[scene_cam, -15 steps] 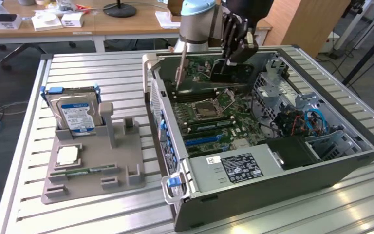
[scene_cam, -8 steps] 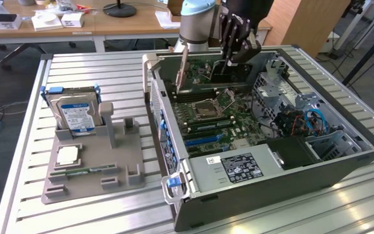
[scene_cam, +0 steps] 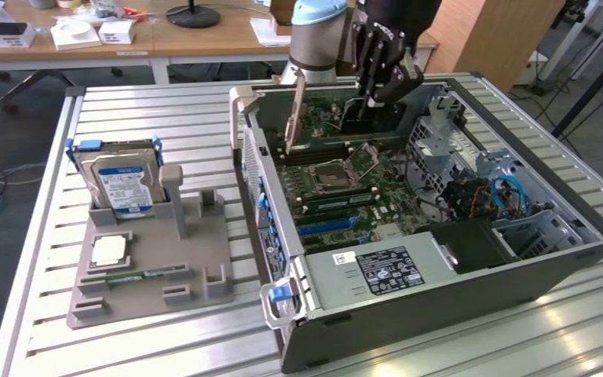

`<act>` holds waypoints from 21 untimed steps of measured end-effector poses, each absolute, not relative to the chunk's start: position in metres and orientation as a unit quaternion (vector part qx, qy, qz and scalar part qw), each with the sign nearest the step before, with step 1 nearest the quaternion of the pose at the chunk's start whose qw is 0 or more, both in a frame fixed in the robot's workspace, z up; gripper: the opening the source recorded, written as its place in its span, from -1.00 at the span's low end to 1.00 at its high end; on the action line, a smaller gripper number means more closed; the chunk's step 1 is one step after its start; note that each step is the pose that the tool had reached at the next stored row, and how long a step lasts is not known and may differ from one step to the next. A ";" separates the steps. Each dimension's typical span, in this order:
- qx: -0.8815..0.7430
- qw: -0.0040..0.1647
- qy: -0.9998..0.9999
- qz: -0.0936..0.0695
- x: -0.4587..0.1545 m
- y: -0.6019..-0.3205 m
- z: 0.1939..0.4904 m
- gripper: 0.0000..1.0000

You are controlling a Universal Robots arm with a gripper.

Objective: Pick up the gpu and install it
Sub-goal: 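Insert the gpu into the slot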

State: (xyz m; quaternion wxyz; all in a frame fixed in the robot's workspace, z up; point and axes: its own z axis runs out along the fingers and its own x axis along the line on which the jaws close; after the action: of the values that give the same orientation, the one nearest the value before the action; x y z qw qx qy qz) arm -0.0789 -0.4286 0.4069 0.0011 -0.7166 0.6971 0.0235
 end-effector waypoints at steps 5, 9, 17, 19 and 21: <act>-0.719 0.017 0.695 0.007 -0.079 -0.429 0.405 -0.48; -0.707 0.017 0.707 0.007 -0.079 -0.429 0.404 -0.48; -0.698 0.017 0.716 0.006 -0.079 -0.429 0.400 -0.48; -0.698 0.017 0.716 0.006 -0.079 -0.429 0.396 -0.48; -0.698 0.017 0.716 0.007 -0.079 -0.429 0.392 -0.48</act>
State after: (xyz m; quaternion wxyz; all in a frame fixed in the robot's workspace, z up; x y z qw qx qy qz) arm -0.0792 -0.4288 0.3923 0.0172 -0.6982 0.7157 0.0065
